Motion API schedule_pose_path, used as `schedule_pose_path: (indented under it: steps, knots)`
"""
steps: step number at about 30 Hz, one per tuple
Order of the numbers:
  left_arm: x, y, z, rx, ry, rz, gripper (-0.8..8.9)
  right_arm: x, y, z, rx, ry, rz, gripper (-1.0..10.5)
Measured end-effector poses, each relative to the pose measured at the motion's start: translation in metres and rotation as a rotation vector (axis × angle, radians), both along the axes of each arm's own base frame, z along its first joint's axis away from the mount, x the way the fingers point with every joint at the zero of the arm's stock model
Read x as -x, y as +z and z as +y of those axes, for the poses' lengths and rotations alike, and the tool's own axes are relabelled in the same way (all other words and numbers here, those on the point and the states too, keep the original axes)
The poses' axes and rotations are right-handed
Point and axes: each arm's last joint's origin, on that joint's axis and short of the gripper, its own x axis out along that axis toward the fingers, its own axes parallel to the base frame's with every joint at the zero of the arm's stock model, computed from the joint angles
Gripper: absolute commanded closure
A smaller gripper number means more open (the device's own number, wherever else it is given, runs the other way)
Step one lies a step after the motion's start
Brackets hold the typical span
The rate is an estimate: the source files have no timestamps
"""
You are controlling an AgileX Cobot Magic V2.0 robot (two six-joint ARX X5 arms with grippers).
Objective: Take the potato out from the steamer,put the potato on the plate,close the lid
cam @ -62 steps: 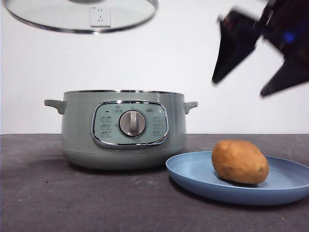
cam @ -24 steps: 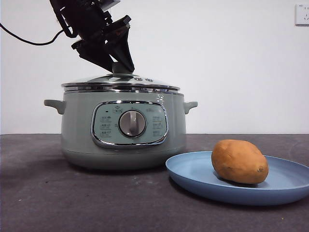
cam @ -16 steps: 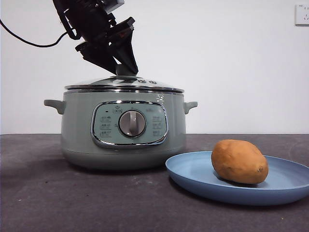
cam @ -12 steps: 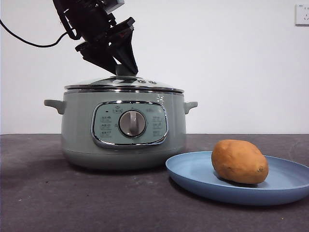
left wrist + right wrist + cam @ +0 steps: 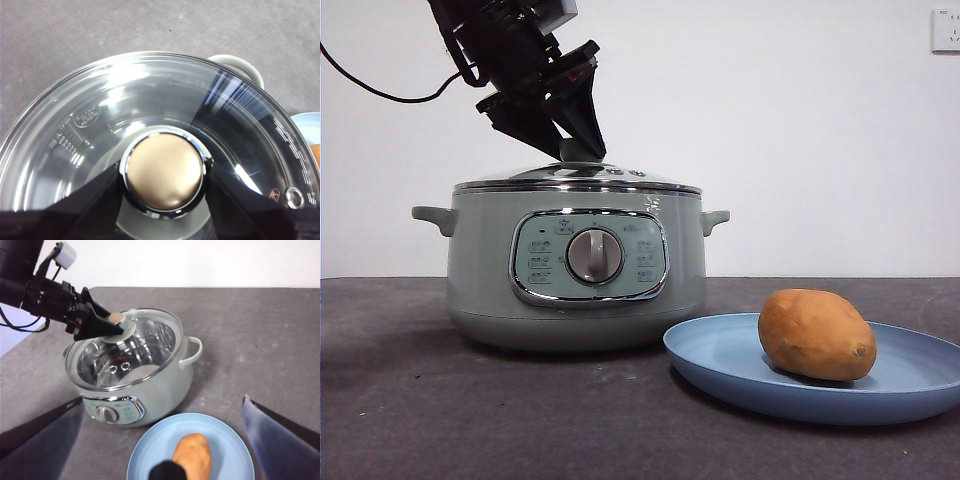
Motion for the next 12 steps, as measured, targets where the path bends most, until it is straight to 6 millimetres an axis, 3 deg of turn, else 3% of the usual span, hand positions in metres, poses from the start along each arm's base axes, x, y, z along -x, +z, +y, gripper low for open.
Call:
schedule_pose_path:
  steps: [2, 12]
  knots:
    - [0.0, 0.0, 0.0, 0.0, 0.0, 0.0, 2.97, 0.0001, -0.0002, 0.0, 0.001, 0.0, 0.002, 3.2]
    - [0.0014, -0.0014, 0.0004, -0.015, -0.003, 0.02, 3.01, 0.001, -0.0033, -0.0006, 0.018, 0.0, 0.032, 3.2]
